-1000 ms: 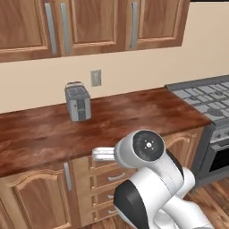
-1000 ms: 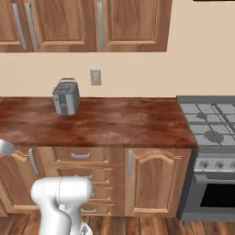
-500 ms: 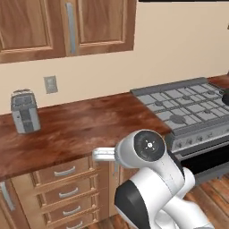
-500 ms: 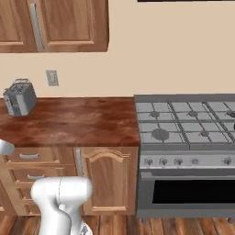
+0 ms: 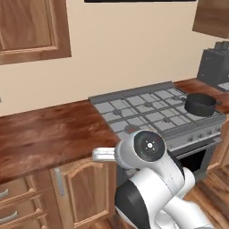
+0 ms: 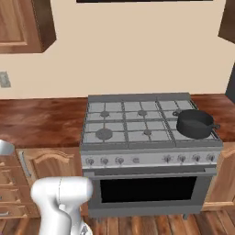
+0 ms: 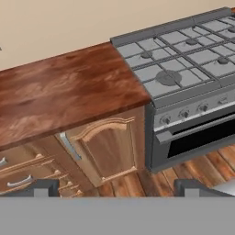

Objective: Move the pot and pan from the stove into the sink.

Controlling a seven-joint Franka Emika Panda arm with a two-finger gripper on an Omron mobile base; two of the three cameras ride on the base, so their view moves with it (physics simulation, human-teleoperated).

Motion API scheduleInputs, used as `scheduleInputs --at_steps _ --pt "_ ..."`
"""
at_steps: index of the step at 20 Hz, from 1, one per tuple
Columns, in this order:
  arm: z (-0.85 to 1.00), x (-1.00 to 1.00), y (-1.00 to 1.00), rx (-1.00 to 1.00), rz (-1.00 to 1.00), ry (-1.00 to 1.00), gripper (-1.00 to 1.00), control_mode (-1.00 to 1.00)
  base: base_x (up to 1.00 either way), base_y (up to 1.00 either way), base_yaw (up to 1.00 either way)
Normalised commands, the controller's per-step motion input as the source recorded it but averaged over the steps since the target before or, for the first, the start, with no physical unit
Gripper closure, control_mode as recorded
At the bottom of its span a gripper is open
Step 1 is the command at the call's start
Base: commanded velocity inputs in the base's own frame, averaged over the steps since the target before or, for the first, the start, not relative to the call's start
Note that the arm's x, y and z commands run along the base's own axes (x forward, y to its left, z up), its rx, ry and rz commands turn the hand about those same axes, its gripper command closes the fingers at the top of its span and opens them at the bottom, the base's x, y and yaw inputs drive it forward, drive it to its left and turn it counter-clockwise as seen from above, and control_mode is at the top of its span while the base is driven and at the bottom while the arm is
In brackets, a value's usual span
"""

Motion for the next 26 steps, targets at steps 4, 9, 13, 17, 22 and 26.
scheduleInputs --at_steps 4,9,13,17,22,26 --pt "0.00 0.00 0.00 0.00 0.00 0.00 -1.00 1.00 0.26 -0.97 -0.11" --pt "0.00 0.00 0.00 0.00 0.00 0.00 -1.00 1.00 0.25 -0.98 -0.11" --pt "0.00 0.00 0.00 0.00 0.00 0.00 -1.00 1.00 0.27 -0.98 -0.11" --pt "0.00 0.00 0.00 0.00 0.00 0.00 -1.00 1.00 0.27 -0.98 -0.11" --pt "0.00 0.00 0.00 0.00 0.00 0.00 -1.00 1.00 0.28 -0.95 -0.10" --pt "0.00 0.00 0.00 0.00 0.00 0.00 -1.00 1.00 0.32 -0.82 -0.07"
